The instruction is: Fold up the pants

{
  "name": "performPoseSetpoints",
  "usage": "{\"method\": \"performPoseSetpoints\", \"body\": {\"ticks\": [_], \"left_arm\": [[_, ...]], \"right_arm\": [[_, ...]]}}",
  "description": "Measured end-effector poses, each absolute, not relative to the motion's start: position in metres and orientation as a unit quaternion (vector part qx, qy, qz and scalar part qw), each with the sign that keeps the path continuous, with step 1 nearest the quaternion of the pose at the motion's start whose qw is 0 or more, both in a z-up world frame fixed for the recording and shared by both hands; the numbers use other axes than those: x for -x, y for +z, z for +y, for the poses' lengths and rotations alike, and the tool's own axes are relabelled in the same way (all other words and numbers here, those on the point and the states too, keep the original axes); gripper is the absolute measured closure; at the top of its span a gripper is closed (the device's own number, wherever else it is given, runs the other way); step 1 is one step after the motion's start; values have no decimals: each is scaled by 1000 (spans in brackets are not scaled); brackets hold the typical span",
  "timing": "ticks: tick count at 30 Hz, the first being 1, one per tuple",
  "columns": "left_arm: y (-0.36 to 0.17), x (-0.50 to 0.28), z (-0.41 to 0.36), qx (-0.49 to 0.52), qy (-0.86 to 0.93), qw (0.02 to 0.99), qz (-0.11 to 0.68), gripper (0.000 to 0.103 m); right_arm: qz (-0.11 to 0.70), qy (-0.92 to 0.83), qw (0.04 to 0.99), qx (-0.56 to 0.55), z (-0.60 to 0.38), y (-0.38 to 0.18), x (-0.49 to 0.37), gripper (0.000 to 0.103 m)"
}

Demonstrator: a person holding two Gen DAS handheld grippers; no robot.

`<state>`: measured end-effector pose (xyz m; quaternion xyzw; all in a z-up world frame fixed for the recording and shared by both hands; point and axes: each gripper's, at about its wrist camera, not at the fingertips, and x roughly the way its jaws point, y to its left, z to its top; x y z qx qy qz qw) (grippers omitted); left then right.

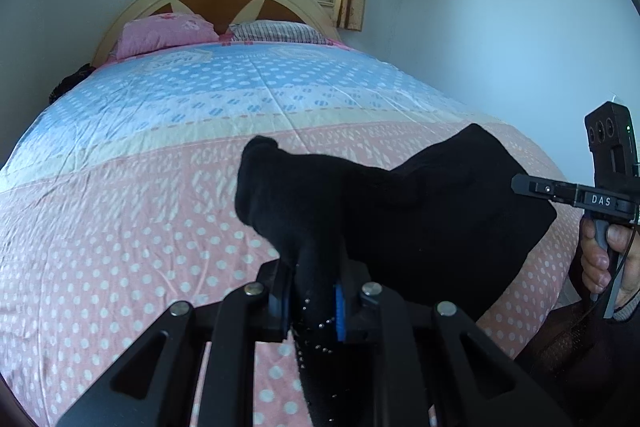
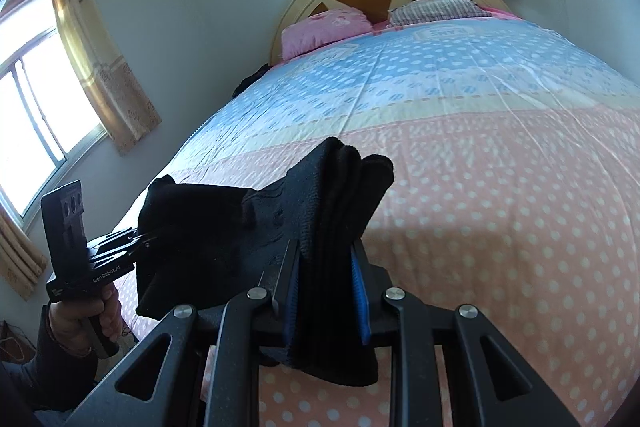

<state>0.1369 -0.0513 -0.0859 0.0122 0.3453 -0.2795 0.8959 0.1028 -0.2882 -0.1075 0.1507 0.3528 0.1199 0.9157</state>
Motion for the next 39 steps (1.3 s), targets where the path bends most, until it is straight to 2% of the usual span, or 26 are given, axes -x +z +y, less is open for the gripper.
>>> {"method": "performPoseSetpoints", "body": {"ticks": [22, 39], "left_arm": [[-85, -156, 44, 8, -187, 921, 340, 87], [-98, -151, 108, 34, -142, 927, 346, 87]], "right_arm": [[376, 209, 899, -86, -181, -98, -203, 79], [399, 254, 879, -55, -110, -108, -248, 79]]}}
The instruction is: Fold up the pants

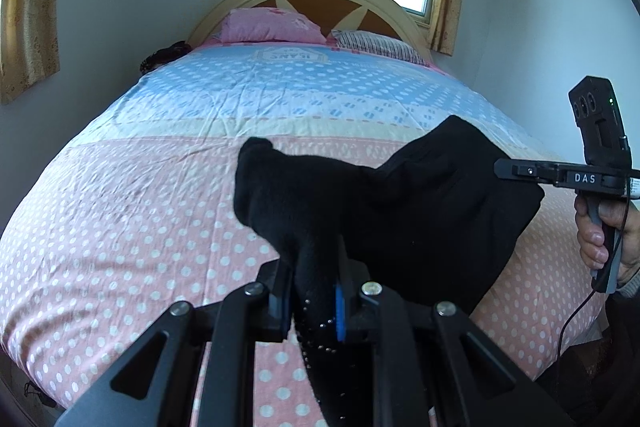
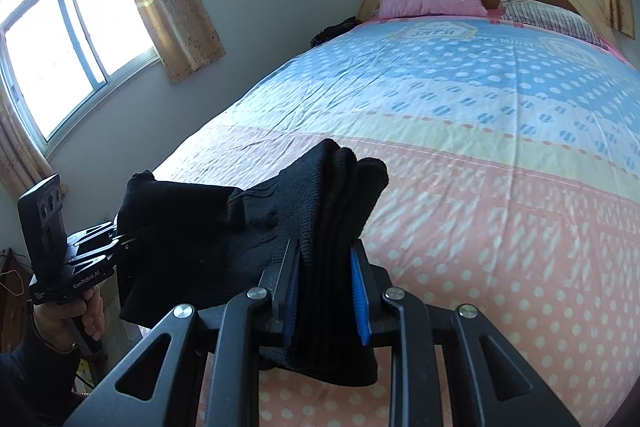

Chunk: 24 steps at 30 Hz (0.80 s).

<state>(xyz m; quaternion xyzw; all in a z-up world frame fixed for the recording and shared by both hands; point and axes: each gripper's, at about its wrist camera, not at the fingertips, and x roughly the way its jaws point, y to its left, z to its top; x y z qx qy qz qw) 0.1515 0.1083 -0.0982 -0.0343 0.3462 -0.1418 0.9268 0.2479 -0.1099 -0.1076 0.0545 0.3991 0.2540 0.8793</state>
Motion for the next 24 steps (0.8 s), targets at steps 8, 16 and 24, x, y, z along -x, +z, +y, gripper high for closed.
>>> {"method": "performPoseSetpoints", "body": {"ticks": [8, 16, 24], "left_arm": [[-106, -155, 128, 48, -120, 929, 347, 87], [-112, -160, 151, 72, -96, 930, 348, 87], [-128, -167, 163, 83, -87, 924, 363, 87]], "right_arm": [[406, 264, 874, -38, -82, -112, -270, 79], [411, 274, 869, -38, -57, -121, -287, 79], [425, 271, 863, -39, -47, -135, -300, 79]]}}
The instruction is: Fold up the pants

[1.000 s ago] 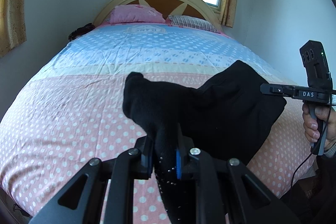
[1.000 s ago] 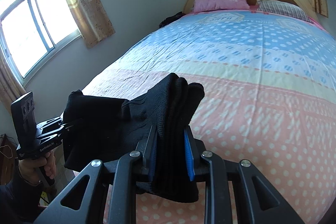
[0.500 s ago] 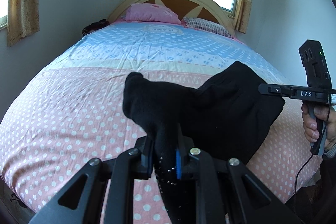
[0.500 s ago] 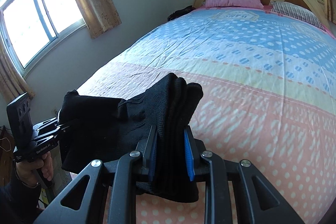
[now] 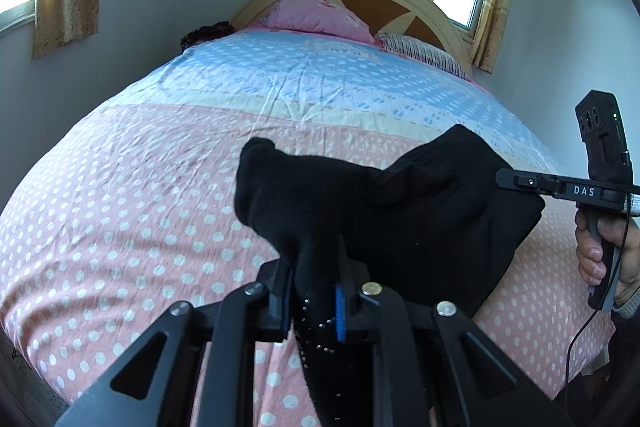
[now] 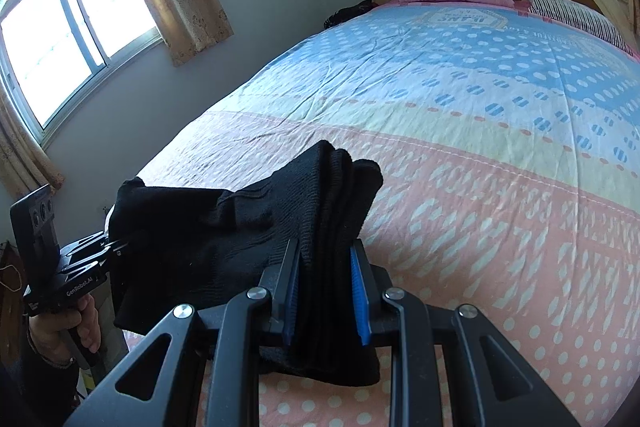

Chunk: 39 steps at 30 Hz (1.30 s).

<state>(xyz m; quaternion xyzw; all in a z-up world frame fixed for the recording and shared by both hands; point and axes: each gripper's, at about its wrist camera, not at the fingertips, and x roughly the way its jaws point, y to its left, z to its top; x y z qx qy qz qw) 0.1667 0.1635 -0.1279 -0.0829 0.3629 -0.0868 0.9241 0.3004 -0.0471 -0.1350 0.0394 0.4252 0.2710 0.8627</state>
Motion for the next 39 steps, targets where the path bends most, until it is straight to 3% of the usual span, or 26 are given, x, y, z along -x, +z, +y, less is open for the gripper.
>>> {"method": "performPoseSetpoints", "body": {"ticks": [15, 19, 22, 23, 27, 29, 31, 34, 39], "left_arm": [[-148, -175, 167, 79, -87, 921, 371, 83], [-155, -175, 166, 64, -69, 926, 366, 61], [-161, -174, 168, 65, -63, 927, 363, 51], [-162, -174, 169, 62, -59, 928, 361, 43], [-165, -173, 171, 62, -51, 929, 362, 34], [-167, -172, 173, 61, -44, 928, 365, 24], [-169, -171, 176, 68, -43, 927, 367, 22], [-168, -165, 182, 76, -34, 924, 372, 13], [-158, -144, 190, 78, -27, 923, 375, 13]], "right_arm": [[450, 253, 855, -51, -52, -159, -314, 79], [461, 243, 852, -54, -56, -172, -317, 78], [464, 236, 852, -64, -59, -182, -317, 77], [465, 233, 852, -68, -61, -186, -318, 75], [464, 225, 852, -85, -69, -193, -318, 64], [465, 221, 852, -91, -72, -194, -318, 60], [461, 208, 858, -92, -76, -191, -316, 52], [453, 186, 866, -101, -87, -183, -309, 49], [438, 127, 885, -89, -107, -168, -287, 45]]}}
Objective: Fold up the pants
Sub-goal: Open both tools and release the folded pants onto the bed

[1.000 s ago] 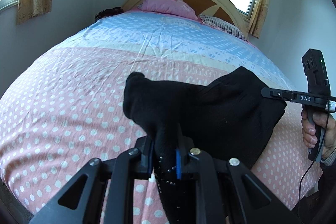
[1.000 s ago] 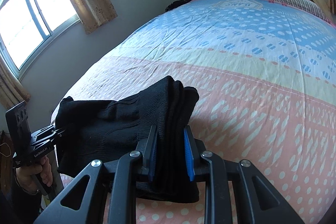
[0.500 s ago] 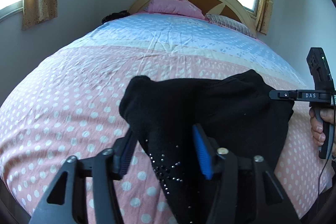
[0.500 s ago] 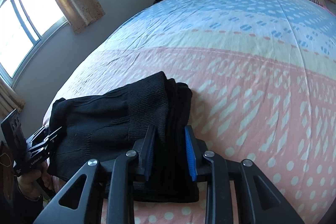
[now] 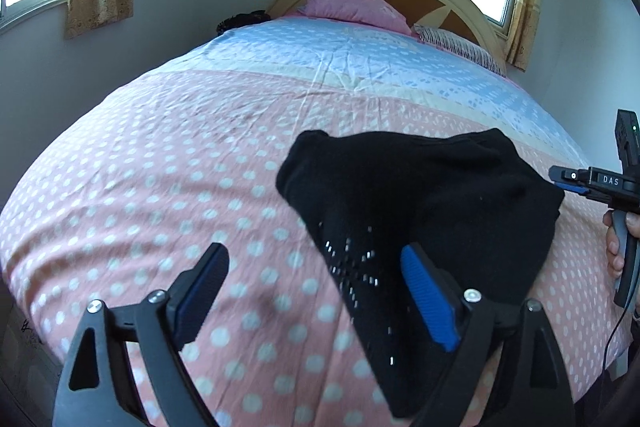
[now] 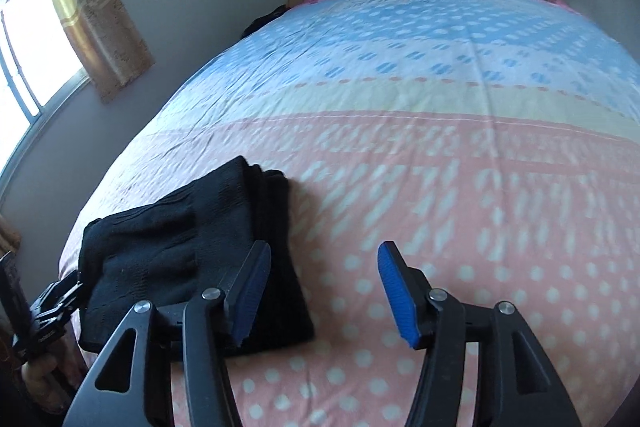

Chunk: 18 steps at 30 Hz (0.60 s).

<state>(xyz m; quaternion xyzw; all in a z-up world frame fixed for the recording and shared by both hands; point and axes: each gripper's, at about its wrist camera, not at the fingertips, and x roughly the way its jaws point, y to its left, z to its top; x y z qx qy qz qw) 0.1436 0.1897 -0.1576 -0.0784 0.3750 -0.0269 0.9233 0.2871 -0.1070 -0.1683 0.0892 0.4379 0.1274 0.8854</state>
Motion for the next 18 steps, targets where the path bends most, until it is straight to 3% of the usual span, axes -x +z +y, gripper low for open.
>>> {"method": "performPoseSetpoints", "body": {"ticks": [4, 6, 8, 14, 18], "left_arm": [[-133, -121, 191, 90, -40, 933, 347, 12], [-117, -109, 189, 89, -44, 941, 325, 9], [-101, -96, 187, 88, -39, 949, 300, 3], [-67, -76, 184, 97, -41, 962, 253, 0], [-54, -70, 180, 94, -45, 966, 237, 0]], "right_arm": [[423, 104, 898, -62, -107, -150, -252, 44], [408, 109, 905, -41, -100, -136, -228, 38], [383, 119, 916, -20, -88, -117, -200, 38], [311, 141, 940, 14, -61, -67, -143, 37], [275, 146, 950, 23, -53, -44, -120, 30]]}}
